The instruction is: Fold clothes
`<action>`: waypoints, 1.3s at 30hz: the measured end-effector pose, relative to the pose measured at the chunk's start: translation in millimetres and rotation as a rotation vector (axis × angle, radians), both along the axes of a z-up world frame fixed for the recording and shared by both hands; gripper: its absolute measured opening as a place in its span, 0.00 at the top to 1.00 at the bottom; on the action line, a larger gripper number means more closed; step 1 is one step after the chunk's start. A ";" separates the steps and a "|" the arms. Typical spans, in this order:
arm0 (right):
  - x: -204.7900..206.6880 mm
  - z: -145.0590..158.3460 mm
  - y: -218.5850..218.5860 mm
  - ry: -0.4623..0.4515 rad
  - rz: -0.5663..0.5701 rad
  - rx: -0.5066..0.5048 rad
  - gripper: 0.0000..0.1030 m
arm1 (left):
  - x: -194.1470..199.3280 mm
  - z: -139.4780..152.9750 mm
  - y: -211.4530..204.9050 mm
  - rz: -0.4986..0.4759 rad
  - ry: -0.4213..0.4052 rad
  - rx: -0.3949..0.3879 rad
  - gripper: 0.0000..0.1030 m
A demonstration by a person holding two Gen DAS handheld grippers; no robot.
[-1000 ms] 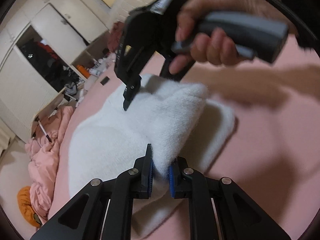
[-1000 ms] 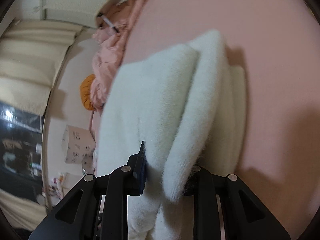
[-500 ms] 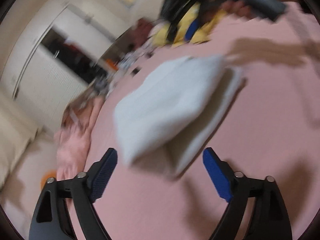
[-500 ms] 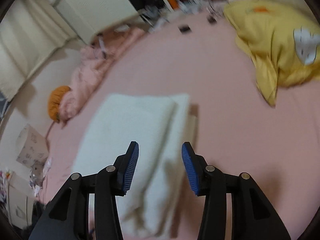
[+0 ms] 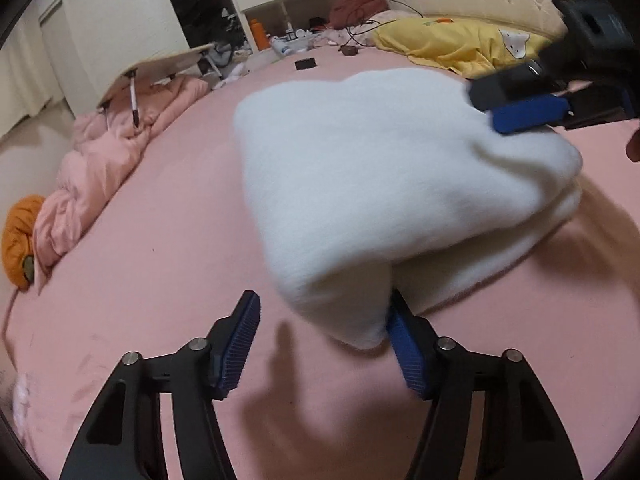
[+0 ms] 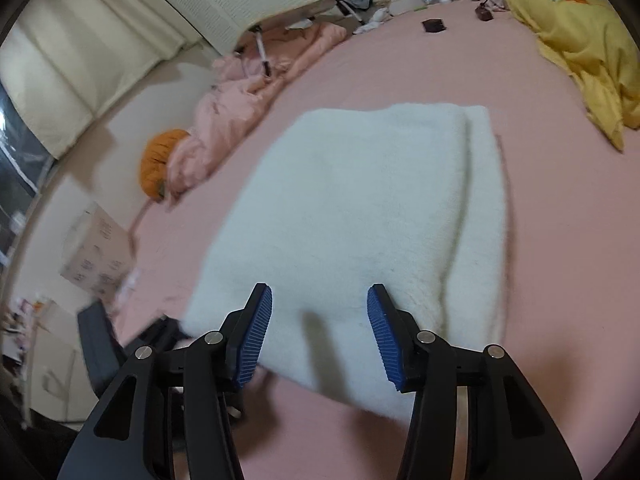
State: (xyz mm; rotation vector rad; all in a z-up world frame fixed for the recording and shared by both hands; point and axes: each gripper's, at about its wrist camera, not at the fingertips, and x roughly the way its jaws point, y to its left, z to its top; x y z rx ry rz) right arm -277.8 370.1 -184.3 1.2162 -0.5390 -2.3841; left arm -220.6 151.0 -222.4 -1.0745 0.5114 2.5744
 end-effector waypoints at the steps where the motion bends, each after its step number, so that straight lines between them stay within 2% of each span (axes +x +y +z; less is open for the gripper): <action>1: 1.3 -4.5 1.0 0.001 0.001 0.033 0.72 | -0.8 1.0 -7.5 0.011 -0.020 0.051 0.46; 2: 2.5 -11.8 3.9 0.001 0.001 0.058 0.80 | 1.3 3.6 -15.0 0.027 -0.041 0.100 0.47; 3: 4.7 -20.4 4.5 -0.001 -0.004 0.093 0.98 | 2.9 7.1 -20.5 0.038 -0.055 0.129 0.48; 4: 6.6 -24.9 6.1 -0.008 -0.011 0.120 1.00 | 3.4 9.7 -23.7 0.044 -0.057 0.136 0.48; 7: 13.0 -24.7 17.1 0.000 -0.040 0.092 1.00 | 11.2 20.2 -17.9 0.012 -0.039 0.101 0.53; 9: 15.3 -17.8 9.5 0.015 -0.050 0.154 1.00 | 17.2 35.5 -6.7 -0.042 0.005 0.097 0.53; 11: 19.6 -4.9 -2.2 0.059 -0.053 0.211 0.97 | 17.2 44.7 4.5 -0.063 0.056 0.076 0.47; 12: 25.3 4.5 -6.4 0.098 -0.058 0.222 0.96 | 14.3 44.8 8.0 -0.065 0.071 0.078 0.41; 15: 33.4 21.2 -23.4 0.173 -0.026 0.185 0.94 | -4.7 29.7 12.0 -0.025 0.043 0.081 0.40; 17: 33.3 13.1 -29.0 0.151 -0.013 0.216 0.94 | -18.1 17.0 4.5 0.015 -0.011 0.109 0.40; 18: 31.1 1.3 -27.5 0.110 -0.019 0.234 0.94 | -20.5 14.5 -3.3 0.031 -0.028 0.143 0.40; 20: 26.7 -24.7 -14.1 0.018 -0.066 0.240 1.00 | -17.9 15.2 -17.3 0.037 -0.050 0.190 0.41; 22: 32.3 -35.2 3.3 0.009 -0.097 0.186 1.00 | -9.8 18.0 -24.7 0.004 -0.051 0.220 0.40; 24: 37.9 -33.7 8.0 0.032 -0.130 0.223 1.00 | -0.3 20.0 -27.8 -0.036 -0.064 0.245 0.40; 27: 48.6 -20.1 3.8 0.071 -0.196 0.326 1.00 | 2.9 13.6 -27.0 -0.040 -0.072 0.194 0.40; 28: 48.4 -18.9 3.3 0.063 -0.205 0.326 1.00 | 0.3 10.6 -26.6 -0.029 -0.073 0.179 0.41; 30: 47.5 -26.1 7.3 0.031 -0.220 0.302 1.00 | -7.8 8.7 -26.5 -0.015 -0.083 0.204 0.41; 31: 46.9 -27.7 6.7 0.025 -0.218 0.304 1.00 | -9.9 11.3 -26.2 -0.005 -0.067 0.209 0.41; 33: 46.6 -24.8 5.5 0.043 -0.211 0.350 1.00 | -12.9 17.2 -27.4 0.047 -0.006 0.169 0.41; 34: 47.2 -24.0 6.6 0.042 -0.219 0.358 1.00 | -14.9 16.9 -31.5 0.087 0.005 0.157 0.38; 36: 49.5 -29.4 18.7 0.010 -0.256 0.258 1.00 | -22.1 5.5 -41.7 0.175 -0.034 0.159 0.27; 37: 47.6 -33.1 22.1 -0.005 -0.265 0.222 1.00 | -23.0 -0.8 -41.7 0.185 -0.048 0.143 0.27; 39: 45.9 -36.9 19.1 0.014 -0.253 0.257 1.00 | -17.4 -4.4 -34.4 0.175 -0.021 0.076 0.27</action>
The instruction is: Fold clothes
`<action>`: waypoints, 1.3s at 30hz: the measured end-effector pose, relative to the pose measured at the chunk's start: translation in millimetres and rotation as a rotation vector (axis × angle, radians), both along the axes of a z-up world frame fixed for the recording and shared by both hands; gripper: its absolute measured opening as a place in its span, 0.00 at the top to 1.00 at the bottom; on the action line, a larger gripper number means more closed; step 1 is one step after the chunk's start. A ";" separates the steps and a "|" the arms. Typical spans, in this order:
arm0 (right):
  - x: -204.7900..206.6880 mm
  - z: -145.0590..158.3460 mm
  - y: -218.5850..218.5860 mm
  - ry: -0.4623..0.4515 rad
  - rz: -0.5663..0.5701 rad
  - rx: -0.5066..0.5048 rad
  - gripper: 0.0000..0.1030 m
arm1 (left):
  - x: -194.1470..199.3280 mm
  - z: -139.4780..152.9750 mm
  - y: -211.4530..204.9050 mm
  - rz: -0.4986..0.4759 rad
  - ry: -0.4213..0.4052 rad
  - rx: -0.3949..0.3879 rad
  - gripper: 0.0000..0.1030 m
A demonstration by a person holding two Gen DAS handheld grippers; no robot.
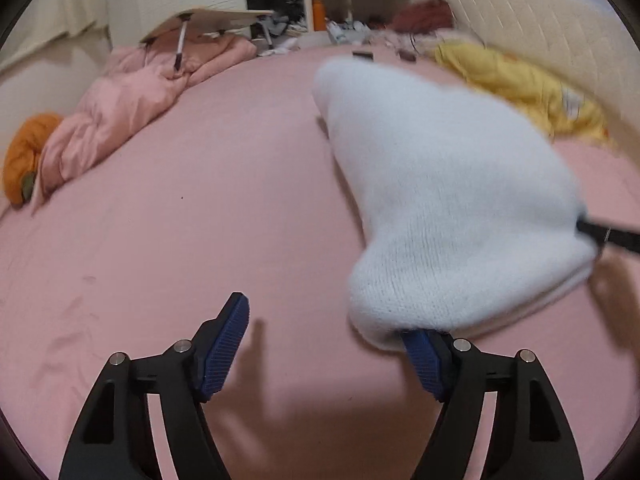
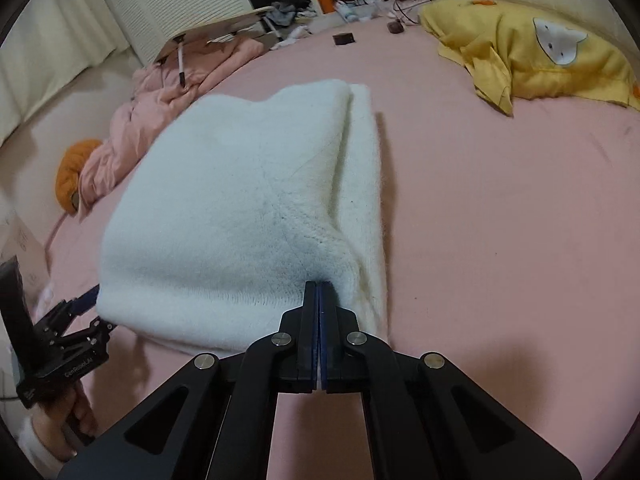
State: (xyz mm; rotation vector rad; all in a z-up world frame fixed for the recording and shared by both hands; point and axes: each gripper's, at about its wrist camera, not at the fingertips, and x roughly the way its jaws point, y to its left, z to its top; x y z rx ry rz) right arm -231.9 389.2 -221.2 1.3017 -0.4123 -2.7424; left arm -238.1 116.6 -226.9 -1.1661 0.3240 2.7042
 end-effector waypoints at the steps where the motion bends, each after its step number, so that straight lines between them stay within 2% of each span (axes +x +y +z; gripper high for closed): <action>1: -0.1 1.1 -5.2 0.010 0.013 0.040 1.00 | 3.7 2.1 2.8 0.001 0.015 -0.024 0.27; 2: 0.5 2.4 -7.0 0.011 0.014 0.051 1.00 | 5.0 4.2 2.7 0.008 0.006 -0.024 0.27; 4: 1.2 4.4 0.4 -0.006 -0.011 -0.022 1.00 | 6.9 11.4 -5.6 0.028 -0.054 0.021 0.25; 5: 2.6 6.3 6.7 -0.009 -0.028 -0.079 1.00 | 9.8 15.8 -9.6 0.039 -0.068 0.007 0.24; 6: 5.1 10.9 14.2 -0.001 -0.054 -0.110 1.00 | 14.4 21.8 -13.1 0.060 -0.060 -0.051 0.24; 8: 11.9 26.3 18.0 0.029 -0.106 -0.024 0.91 | 23.4 36.1 -22.5 0.086 -0.009 -0.164 0.24; 9: 14.7 38.6 17.6 0.057 -0.141 0.054 0.89 | 23.3 48.2 -28.9 0.088 0.011 -0.156 0.24; 10: 15.9 47.8 18.0 0.091 -0.144 0.065 0.89 | 20.1 63.5 -34.0 0.080 0.033 -0.098 0.24; 12: 10.3 63.9 14.8 0.150 -0.099 0.001 0.89 | 5.0 98.7 -29.4 0.022 0.094 0.065 0.24; 14: -1.9 71.6 2.3 0.181 -0.025 -0.062 0.89 | -19.0 126.0 -6.1 -0.116 0.125 0.205 0.14; 15: -8.9 72.1 -8.9 0.188 0.020 -0.057 0.89 | -34.2 134.2 8.0 -0.211 0.108 0.288 0.09; 16: -13.8 70.4 -17.7 0.195 0.052 -0.044 0.89 | -49.4 138.5 20.9 -0.294 0.088 0.369 0.09; 17: -17.5 64.7 -24.7 0.199 0.077 -0.037 0.89 | -64.7 135.8 33.4 -0.347 0.065 0.417 0.09; 18: -18.9 52.9 -26.2 0.178 0.083 -0.037 0.89 | -80.6 127.0 45.9 -0.377 0.030 0.431 0.09; 20: -27.9 23.1 -18.9 0.087 0.049 -0.042 0.95 | -108.3 92.9 64.0 -0.375 -0.090 0.405 0.10; 21: -28.4 12.2 -12.0 0.079 0.045 -0.062 1.00 | -118.5 71.7 68.7 -0.362 -0.152 0.393 0.10; 22: -26.5 5.0 -5.3 0.086 0.031 -0.058 1.00 | -123.4 54.4 71.7 -0.350 -0.187 0.375 0.10; 23: -23.7 2.8 -0.2 0.103 0.028 -0.059 1.00 | -122.2 42.8 76.3 -0.348 -0.179 0.327 0.10; 25: -22.4 4.7 3.3 0.097 0.025 -0.062 1.00 | -112.5 42.4 88.9 -0.385 -0.136 0.229 0.10; 26: -23.1 8.9 2.1 0.088 0.018 -0.051 1.00 | -111.0 50.9 89.4 -0.396 -0.129 0.241 0.10; 27: -22.2 16.4 0.7 0.090 0.003 -0.035 1.00 | -110.7 62.9 83.8 -0.402 -0.120 0.310 0.14; 29: -18.1 36.3 -1.3 0.149 -0.026 -0.028 0.93 | -117.6 84.8 65.5 -0.391 -0.102 0.482 0.14; 30: -19.6 45.8 -0.4 0.178 -0.031 -0.046 0.93 | -125.9 90.5 62.3 -0.373 -0.105 0.535 0.15; 32: -31.6 55.9 -0.3 0.189 0.019 -0.116 0.93 | -147.2 81.2 63.6 -0.356 -0.186 0.589 0.15; 34: -46.2 49.1 -3.0 0.163 0.045 -0.126 0.93 | -162.9 46.8 68.2 -0.350 -0.324 0.607 0.15; 35: -52.6 38.1 -2.6 0.124 0.044 -0.128 0.95 | -163.5 34.8 71.0 -0.356 -0.332 0.581 0.15; 36: -60.1 21.9 0.5 0.063 0.019 -0.111 0.99 | -159.5 31.2 74.8 -0.375 -0.304 0.539 0.16; 37: -62.6 4.0 9.1 0.045 0.005 -0.146 1.00 | -156.0 33.8 81.0 -0.393 -0.288 0.495 0.16; 39: -58.8 0.2 22.1 0.065 -0.038 -0.182 1.00 | -146.9 48.0 94.4 -0.415 -0.265 0.408 0.18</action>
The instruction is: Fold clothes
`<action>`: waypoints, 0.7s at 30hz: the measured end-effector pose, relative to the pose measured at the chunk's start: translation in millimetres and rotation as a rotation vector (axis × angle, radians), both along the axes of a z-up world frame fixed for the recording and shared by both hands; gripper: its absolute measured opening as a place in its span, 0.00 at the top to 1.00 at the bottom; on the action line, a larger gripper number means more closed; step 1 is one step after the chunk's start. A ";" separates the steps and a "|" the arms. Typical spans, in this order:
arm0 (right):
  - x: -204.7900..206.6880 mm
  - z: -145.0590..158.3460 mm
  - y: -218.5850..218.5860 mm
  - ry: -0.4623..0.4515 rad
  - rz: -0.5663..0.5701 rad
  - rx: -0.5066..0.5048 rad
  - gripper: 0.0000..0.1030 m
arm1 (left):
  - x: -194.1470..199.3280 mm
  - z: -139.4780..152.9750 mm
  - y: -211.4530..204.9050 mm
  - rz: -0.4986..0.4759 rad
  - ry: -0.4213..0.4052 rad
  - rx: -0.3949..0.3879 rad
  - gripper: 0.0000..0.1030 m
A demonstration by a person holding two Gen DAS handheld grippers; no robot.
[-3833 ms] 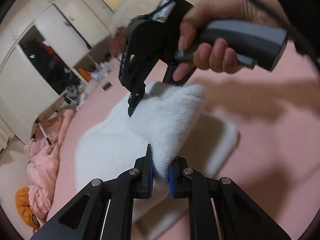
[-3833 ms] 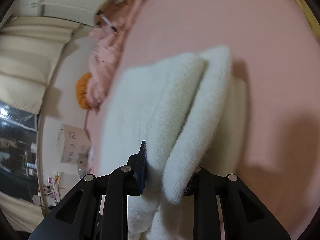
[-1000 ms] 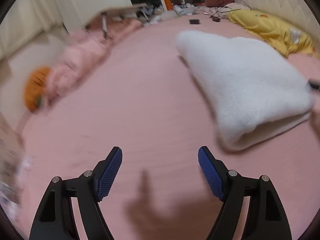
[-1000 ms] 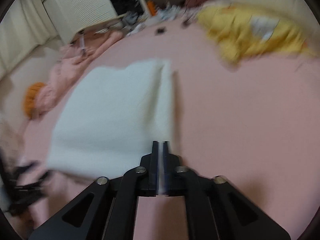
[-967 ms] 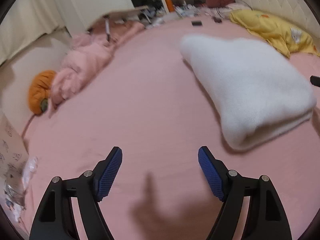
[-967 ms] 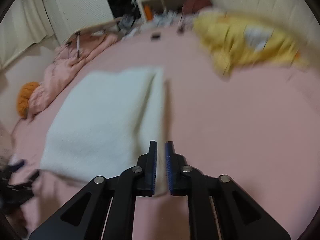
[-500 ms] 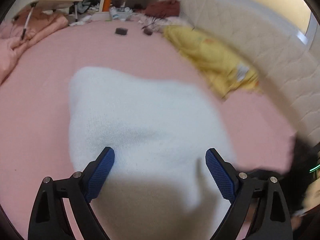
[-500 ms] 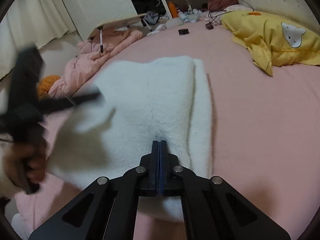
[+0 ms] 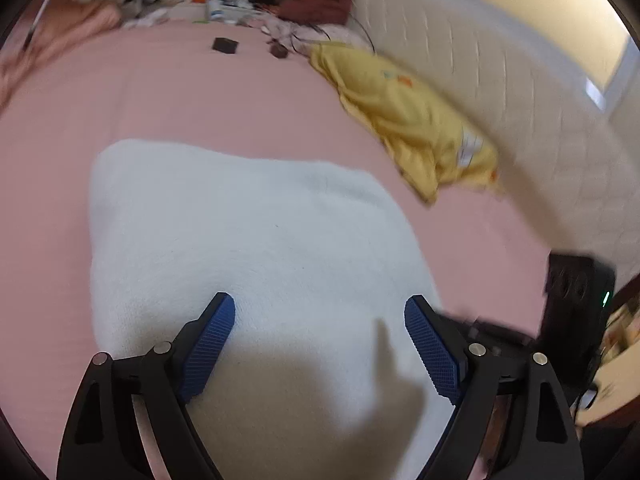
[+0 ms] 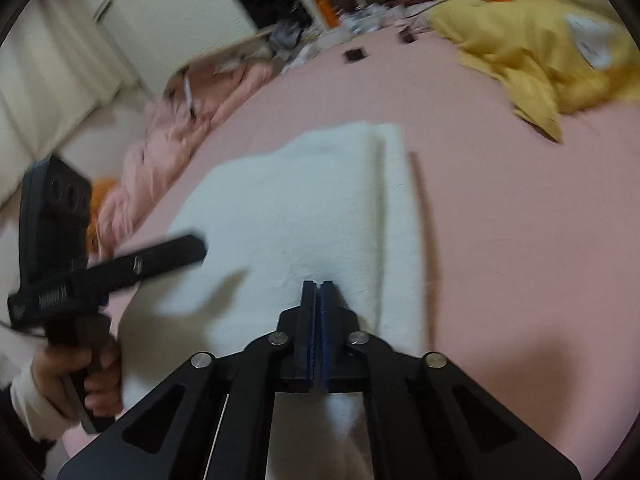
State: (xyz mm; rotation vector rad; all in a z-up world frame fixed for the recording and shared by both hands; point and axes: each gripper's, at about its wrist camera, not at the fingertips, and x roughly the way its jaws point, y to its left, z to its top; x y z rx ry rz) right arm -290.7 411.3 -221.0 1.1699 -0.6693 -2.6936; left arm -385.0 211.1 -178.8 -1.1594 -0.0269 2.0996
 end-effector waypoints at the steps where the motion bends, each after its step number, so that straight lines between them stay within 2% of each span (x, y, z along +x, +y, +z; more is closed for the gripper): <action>1: -0.8 6.8 0.2 -0.013 -0.001 0.018 1.00 | 7.8 11.4 -2.6 0.003 0.027 0.027 0.22; 2: -1.5 14.8 1.3 -0.011 -0.010 0.040 1.00 | 17.7 23.7 -11.8 0.009 0.051 0.093 0.22; 3: -0.5 29.0 3.1 0.033 -0.018 0.043 0.97 | 28.6 33.9 -22.4 0.018 0.071 0.163 0.22; 4: -1.1 39.0 8.3 0.080 -0.017 0.016 0.96 | 40.6 40.8 -29.2 0.028 0.090 0.195 0.20; 6: -17.2 55.3 14.7 0.135 0.006 -0.049 0.96 | 59.3 34.7 -32.5 0.024 0.103 0.137 0.20; 9: -51.9 52.1 9.0 0.102 0.065 -0.020 0.96 | 71.0 -0.8 -33.1 -0.001 0.071 0.042 0.20; 11: -77.6 30.3 -1.4 0.016 0.100 0.027 0.97 | 74.3 -7.8 -32.7 -0.002 0.124 0.017 0.20; 12: -91.1 10.3 -5.0 -0.062 0.097 0.084 1.00 | 72.4 -8.5 -28.3 -0.009 0.132 -0.009 0.20; 13: -96.9 -4.2 -5.1 -0.074 0.095 0.117 1.00 | 69.1 -7.2 -22.9 -0.015 0.125 -0.033 0.20; 14: -99.2 -4.6 -1.5 -0.055 0.079 0.116 1.00 | 66.6 -3.5 -18.2 -0.015 0.115 -0.053 0.20; 17: -89.2 13.5 4.1 -0.038 0.015 0.139 0.99 | 69.1 20.7 -27.4 0.050 0.075 -0.026 0.19; 19: -61.3 37.5 3.6 0.051 -0.018 0.158 0.94 | 83.2 31.8 -42.8 0.100 0.093 -0.009 0.18; 21: -32.5 51.5 -4.7 0.112 0.021 0.126 0.94 | 93.5 25.8 -53.2 0.119 0.066 0.003 0.15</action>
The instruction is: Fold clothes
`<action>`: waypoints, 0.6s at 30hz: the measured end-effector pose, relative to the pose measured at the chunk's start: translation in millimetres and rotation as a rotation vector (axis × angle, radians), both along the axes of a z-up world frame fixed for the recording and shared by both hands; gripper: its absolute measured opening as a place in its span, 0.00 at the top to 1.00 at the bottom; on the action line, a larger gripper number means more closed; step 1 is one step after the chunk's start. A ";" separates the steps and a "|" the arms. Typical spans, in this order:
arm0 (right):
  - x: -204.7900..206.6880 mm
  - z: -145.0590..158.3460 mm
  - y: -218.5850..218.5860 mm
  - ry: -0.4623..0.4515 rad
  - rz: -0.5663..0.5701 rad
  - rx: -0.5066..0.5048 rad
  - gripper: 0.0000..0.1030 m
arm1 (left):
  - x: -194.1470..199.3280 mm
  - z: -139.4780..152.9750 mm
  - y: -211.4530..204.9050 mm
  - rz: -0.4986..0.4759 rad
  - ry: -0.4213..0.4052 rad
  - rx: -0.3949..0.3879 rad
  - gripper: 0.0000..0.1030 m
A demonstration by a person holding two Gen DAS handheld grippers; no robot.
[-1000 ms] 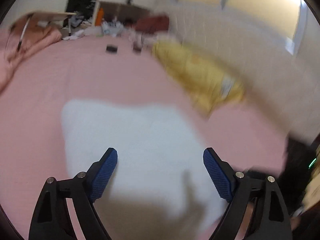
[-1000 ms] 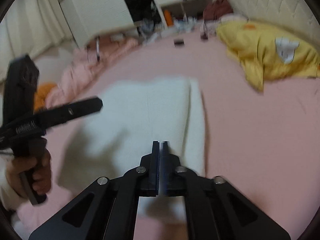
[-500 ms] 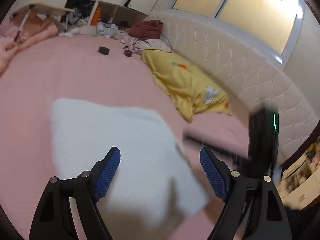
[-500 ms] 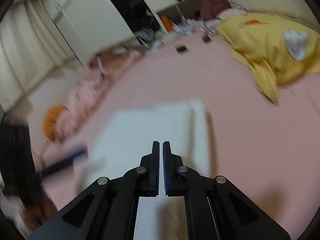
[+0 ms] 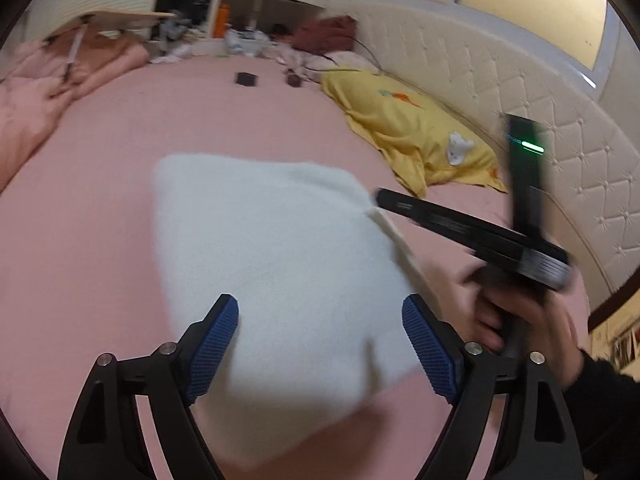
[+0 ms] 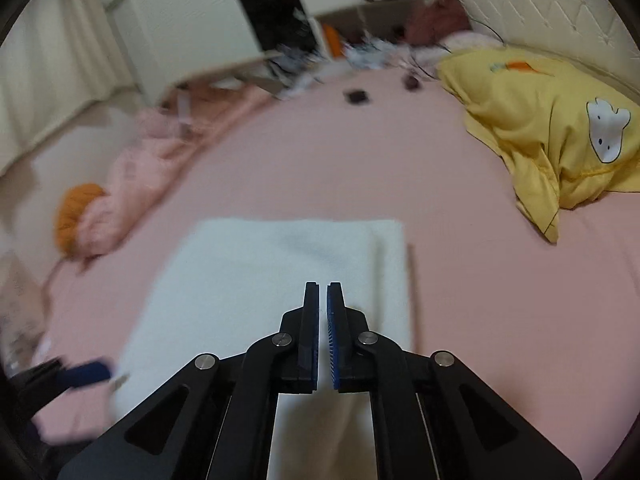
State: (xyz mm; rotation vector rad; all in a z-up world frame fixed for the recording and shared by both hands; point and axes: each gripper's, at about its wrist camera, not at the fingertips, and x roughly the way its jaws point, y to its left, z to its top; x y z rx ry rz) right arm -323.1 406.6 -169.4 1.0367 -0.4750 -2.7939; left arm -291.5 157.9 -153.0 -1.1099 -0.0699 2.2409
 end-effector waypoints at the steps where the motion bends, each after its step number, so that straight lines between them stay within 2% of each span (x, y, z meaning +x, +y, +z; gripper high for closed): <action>1: 12.8 0.8 -10.3 0.008 0.032 0.009 0.94 | 2.1 -9.9 -2.8 -0.003 -0.038 0.016 0.15; 2: 23.6 -5.0 -19.9 -0.009 0.061 0.041 0.94 | 3.8 -19.5 -4.0 -0.004 -0.052 0.019 0.15; 4: 30.5 -37.1 -32.4 -0.106 0.070 0.141 0.96 | 9.3 -30.0 -3.2 -0.015 -0.032 0.014 0.14; 5: 34.7 -44.6 -29.8 -0.066 0.056 0.136 0.96 | 10.6 -32.6 -2.8 -0.020 -0.025 0.015 0.14; 7: 37.7 -45.3 -23.0 -0.064 0.039 0.095 0.96 | 13.1 -27.2 -2.1 -0.012 -0.035 -0.008 0.14; 9: 43.9 -26.0 -21.1 -0.086 0.007 0.059 0.96 | 17.1 -14.0 -6.8 0.015 -0.032 0.002 0.14; 10: 49.8 -15.1 -22.0 -0.067 0.004 0.056 0.96 | 22.0 -7.6 -10.2 0.023 -0.015 0.011 0.14; 12: 69.1 1.0 -32.6 -0.025 0.030 0.086 0.95 | 27.2 -12.3 -12.4 0.033 -0.013 -0.028 0.14; 13: 71.5 -2.5 -38.3 -0.048 0.041 0.120 0.94 | 22.8 -23.5 -10.8 0.035 -0.052 -0.054 0.14; 14: 69.6 -16.4 -43.4 -0.127 0.043 0.160 0.95 | 17.8 -37.0 -9.8 0.045 -0.090 -0.071 0.14; 15: 67.2 -29.9 -45.1 -0.179 0.046 0.140 0.98 | 14.5 -47.2 -9.4 0.059 -0.105 -0.078 0.14; 16: 66.7 -43.2 -43.4 -0.197 0.048 0.089 1.00 | 13.0 -50.5 -8.6 0.065 -0.100 -0.080 0.14; 18: 68.0 -47.5 -50.1 -0.170 0.040 0.127 1.00 | 13.7 -47.4 -6.3 0.070 -0.088 -0.102 0.14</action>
